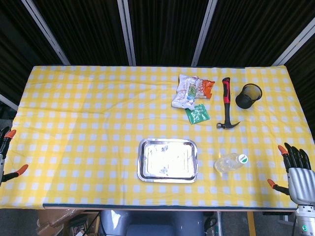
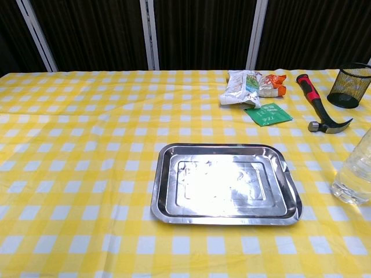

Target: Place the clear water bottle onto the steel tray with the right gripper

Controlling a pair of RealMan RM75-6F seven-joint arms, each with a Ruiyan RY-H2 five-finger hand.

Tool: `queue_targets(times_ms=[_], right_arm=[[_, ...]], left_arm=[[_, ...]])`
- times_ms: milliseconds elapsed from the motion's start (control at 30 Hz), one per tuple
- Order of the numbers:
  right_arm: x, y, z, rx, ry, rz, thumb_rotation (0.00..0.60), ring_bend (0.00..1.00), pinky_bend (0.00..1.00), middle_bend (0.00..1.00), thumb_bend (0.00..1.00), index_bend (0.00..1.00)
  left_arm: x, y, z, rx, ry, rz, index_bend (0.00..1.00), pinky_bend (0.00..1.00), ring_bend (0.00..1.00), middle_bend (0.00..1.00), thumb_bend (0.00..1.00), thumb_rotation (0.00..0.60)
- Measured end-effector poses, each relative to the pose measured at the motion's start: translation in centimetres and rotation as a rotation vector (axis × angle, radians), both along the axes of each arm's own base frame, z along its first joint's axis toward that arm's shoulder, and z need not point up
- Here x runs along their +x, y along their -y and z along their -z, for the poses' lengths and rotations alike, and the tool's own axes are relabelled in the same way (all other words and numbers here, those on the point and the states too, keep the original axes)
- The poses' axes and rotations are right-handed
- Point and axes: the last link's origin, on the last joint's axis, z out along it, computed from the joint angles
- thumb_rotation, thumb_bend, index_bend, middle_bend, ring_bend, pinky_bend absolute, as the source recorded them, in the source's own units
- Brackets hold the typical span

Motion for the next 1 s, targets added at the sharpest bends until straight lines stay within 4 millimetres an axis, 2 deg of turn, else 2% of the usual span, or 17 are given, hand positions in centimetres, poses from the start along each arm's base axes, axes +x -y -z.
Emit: queue_targets(times_ms=[500, 1000], right_arm=[[0.28, -0.33, -0.35, 0.005, 0.04, -0.005, 0.6, 0.0, 0.0, 0.04, 0.1, 0.09], [-0.42, -0.16, 0.11, 0.076, 0.073, 0.019, 0.6, 0.0, 0.0, 0.04, 0.1, 0.09]], left_arm=[[0.54, 0.31, 0.29, -0.006, 0.001, 0.013, 0.04, 0.0, 0.0, 0.0, 0.19, 0.6], [0.85, 0.74, 0.87, -0.031, -0.011, 0.007, 0.04, 0.0, 0.0, 0.0, 0.19, 0.6]])
